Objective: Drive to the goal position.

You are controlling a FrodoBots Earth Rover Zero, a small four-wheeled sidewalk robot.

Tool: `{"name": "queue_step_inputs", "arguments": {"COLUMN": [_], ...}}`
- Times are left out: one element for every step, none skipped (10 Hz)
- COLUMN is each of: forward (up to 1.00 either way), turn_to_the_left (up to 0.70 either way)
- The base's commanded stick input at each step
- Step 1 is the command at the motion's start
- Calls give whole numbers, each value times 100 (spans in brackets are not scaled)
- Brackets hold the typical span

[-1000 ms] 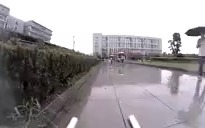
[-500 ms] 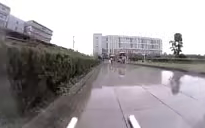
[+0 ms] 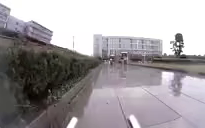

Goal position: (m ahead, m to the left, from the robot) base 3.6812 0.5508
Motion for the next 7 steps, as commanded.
{"name": "queue_step_inputs", "arguments": {"forward": [70,70,70,70,70,70,70], "turn_to_the_left": [0,0,0,0,0,0,0]}}
